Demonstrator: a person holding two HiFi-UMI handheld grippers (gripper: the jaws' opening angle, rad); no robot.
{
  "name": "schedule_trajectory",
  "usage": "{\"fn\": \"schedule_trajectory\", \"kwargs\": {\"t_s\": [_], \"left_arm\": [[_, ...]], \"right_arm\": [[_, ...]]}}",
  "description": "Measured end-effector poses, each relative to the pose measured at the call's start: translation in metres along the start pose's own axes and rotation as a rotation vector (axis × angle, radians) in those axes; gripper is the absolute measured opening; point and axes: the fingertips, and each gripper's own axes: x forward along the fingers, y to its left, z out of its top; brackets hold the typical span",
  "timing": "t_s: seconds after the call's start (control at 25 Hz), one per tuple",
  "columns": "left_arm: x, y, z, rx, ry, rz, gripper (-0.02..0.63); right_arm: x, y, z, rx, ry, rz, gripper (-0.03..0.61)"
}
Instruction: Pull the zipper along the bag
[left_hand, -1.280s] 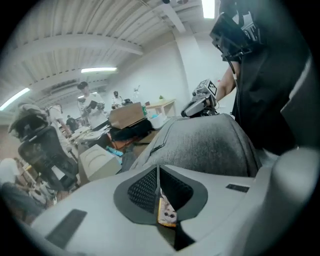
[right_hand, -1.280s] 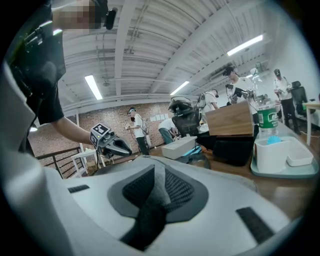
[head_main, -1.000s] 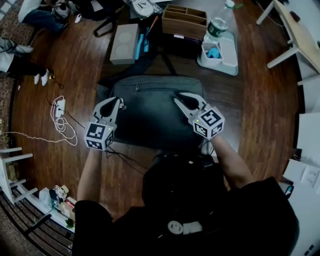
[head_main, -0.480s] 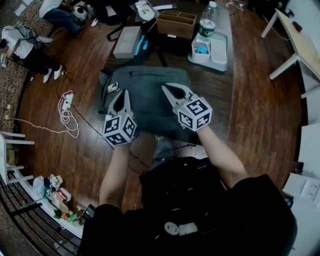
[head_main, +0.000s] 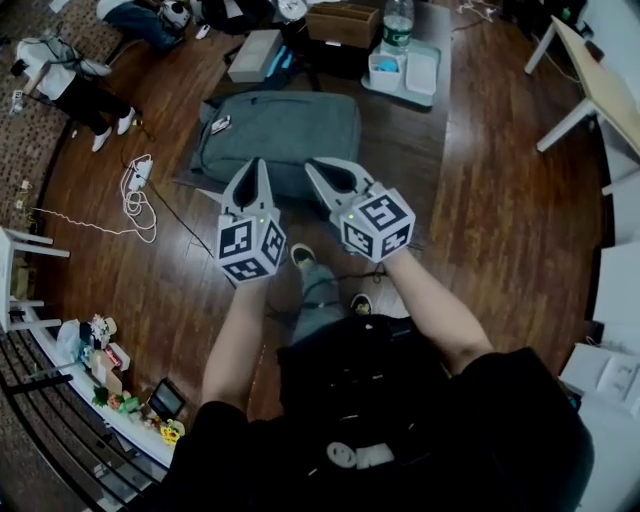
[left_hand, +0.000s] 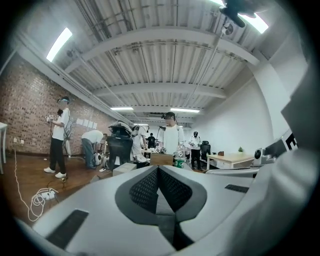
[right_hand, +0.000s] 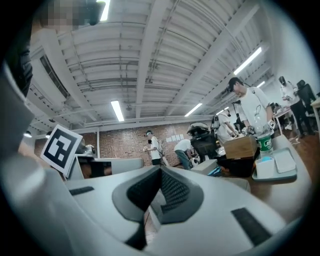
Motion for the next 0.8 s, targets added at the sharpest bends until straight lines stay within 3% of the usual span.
{"fn": "schedule_trajectory", "kwargs": {"t_s": [0.4, 0.8], "left_arm": [[-0.063, -0.026, 0.017, 0.048, -0.045, -0.022, 0.002], [-0.162, -0.026, 0.03, 0.093, -0.077, 0.014, 0.002]], "right_arm": [[-0.032, 0.079, 0.001, -0.032, -0.005, 0.036, 0.001], [-0.063, 0.16, -0.006, -0.035, 0.009, -0.048, 0.002]]}}
